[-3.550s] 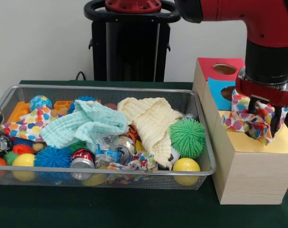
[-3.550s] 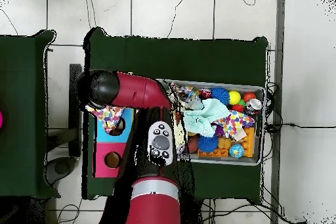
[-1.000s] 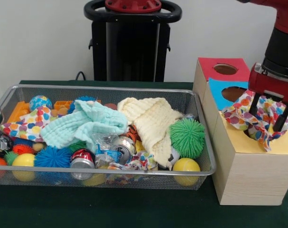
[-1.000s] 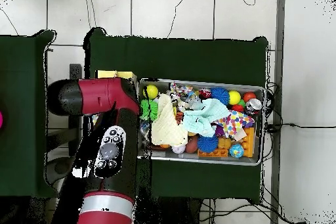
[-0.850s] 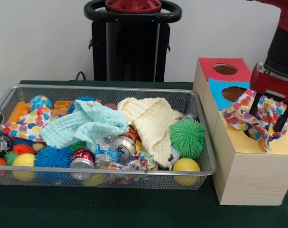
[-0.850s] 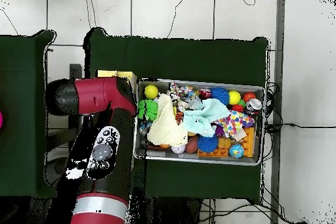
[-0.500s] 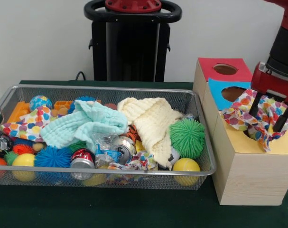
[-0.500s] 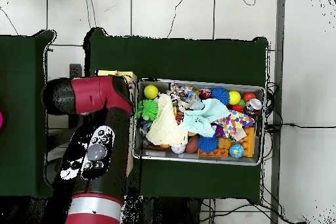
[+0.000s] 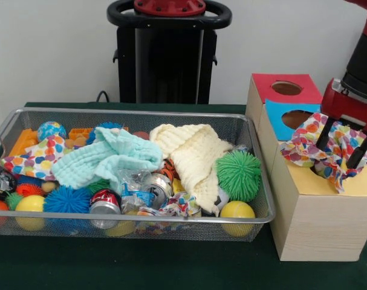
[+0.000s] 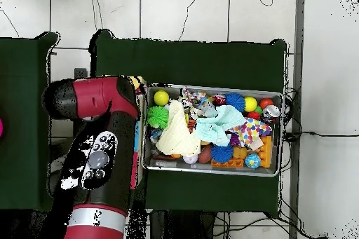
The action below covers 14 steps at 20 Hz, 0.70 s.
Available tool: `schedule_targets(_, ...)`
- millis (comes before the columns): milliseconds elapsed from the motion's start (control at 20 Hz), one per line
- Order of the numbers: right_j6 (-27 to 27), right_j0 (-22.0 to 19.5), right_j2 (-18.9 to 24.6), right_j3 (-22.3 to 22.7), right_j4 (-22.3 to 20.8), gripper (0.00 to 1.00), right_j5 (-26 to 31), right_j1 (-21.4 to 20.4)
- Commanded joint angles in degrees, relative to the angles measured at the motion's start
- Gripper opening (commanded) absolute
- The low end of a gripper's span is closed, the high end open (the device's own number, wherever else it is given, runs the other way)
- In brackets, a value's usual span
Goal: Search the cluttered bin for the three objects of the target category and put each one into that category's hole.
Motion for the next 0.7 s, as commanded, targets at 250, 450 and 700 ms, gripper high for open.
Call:
schedule_targets(250,4.4,-3.4,1.6,1.6,-3.6,1.00,6.0,11.1)
schedule_targets(450,3.2,-3.8,2.6,3.0,-3.0,1.00,7.4,9.4)
schedule_targets(700,2.1,-4.1,3.1,4.5,-2.7,1.00,8.9,7.4)
